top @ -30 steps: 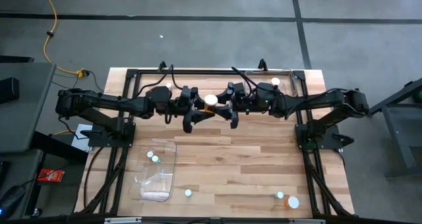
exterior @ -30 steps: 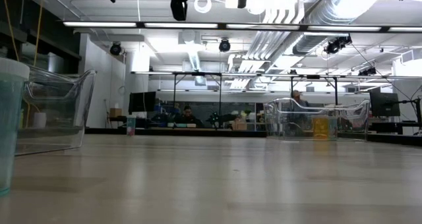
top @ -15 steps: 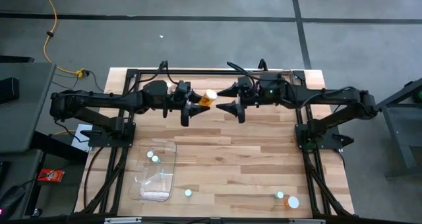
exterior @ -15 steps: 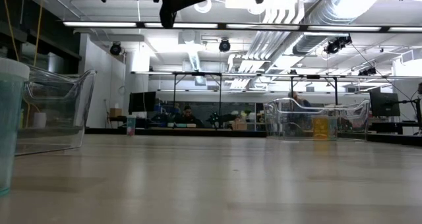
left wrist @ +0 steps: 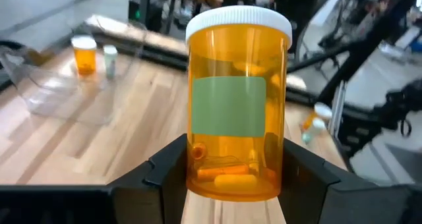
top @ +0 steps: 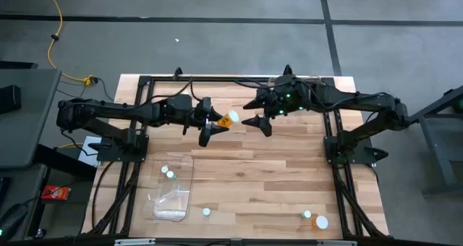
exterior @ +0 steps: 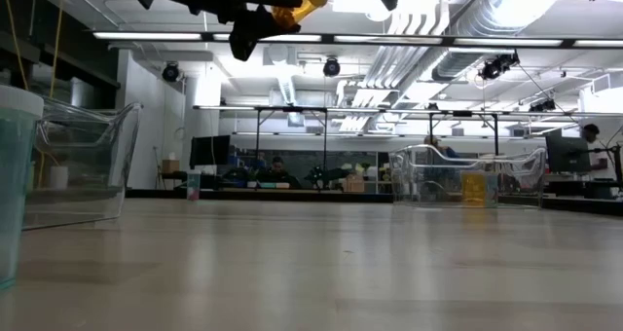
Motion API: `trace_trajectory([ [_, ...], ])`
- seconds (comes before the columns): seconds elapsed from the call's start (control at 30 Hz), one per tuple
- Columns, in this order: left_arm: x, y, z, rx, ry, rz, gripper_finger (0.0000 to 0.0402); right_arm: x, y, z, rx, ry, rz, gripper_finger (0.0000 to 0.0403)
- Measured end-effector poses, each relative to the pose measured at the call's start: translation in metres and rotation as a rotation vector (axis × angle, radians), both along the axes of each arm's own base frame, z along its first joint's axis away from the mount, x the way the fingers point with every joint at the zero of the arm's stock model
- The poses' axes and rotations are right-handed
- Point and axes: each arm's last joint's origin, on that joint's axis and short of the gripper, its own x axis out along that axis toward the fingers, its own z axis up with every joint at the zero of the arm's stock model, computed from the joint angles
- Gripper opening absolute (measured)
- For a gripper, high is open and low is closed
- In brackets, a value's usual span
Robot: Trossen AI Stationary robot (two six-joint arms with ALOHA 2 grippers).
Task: Pick and place medicine bottles into bin by pill shape (circle, oval)
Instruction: Put the large orange capsule bottle into the top transparent bin
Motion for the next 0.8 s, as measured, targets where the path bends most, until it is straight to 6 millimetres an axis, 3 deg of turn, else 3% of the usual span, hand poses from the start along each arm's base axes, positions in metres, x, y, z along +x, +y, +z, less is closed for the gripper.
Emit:
trace_trajectory([
  [0.33, 0.0, -0.011, -0.008, 0.071, 0.088, 0.0, 0.0172, 0.028, 0.0, -0.032, 0.057, 0.094, 0.075, 0.0293],
  [0.8, 0.0, -0.011, -0.009, 0.086, 0.104, -0.006, 0.0172, 0.05, 0.003, -0.046, 0.071, 0.063, 0.08, 0.0292],
])
